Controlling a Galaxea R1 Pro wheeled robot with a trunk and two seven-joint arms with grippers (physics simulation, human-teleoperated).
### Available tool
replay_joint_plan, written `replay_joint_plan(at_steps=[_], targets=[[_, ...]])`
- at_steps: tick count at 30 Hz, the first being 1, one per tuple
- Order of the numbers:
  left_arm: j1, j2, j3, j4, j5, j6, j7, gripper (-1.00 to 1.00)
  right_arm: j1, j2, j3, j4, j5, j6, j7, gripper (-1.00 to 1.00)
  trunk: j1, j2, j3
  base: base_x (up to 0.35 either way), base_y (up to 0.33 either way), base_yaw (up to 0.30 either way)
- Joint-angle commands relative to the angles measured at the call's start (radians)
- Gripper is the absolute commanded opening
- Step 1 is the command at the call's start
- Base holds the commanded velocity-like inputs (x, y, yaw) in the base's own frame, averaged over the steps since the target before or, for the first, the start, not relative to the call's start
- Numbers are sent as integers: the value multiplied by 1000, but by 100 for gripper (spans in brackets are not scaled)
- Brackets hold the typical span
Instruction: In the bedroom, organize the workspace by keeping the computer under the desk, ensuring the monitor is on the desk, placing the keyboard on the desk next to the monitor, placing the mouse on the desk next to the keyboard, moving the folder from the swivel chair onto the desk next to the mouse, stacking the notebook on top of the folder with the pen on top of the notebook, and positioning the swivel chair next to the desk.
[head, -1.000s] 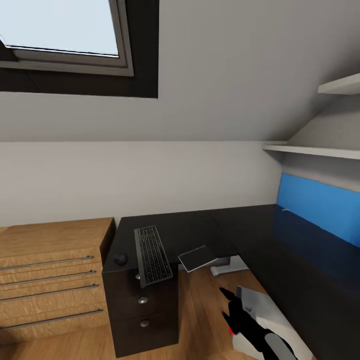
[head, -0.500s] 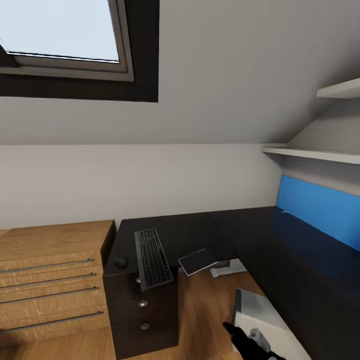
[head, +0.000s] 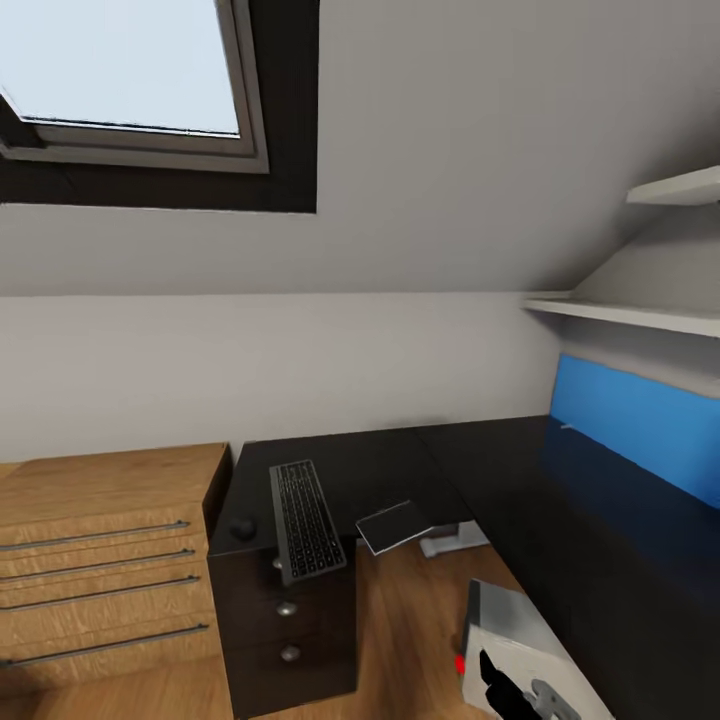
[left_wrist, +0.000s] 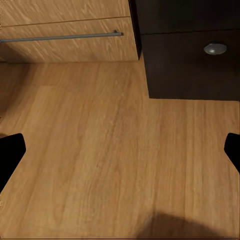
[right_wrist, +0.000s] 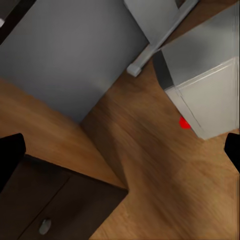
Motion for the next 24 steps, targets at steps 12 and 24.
replay_joint_plan(at_steps=[12,24], targets=[[0,0,-6,0,11,-11,4,100,-1,27,13,22,-7,-44,3,100,-46,84,37,-281,-133,1],[0,1,-7,43,13,-7,4,100,-1,80,52,91,92,-106,-3,100,-92,168,74,-103,-46,192]])
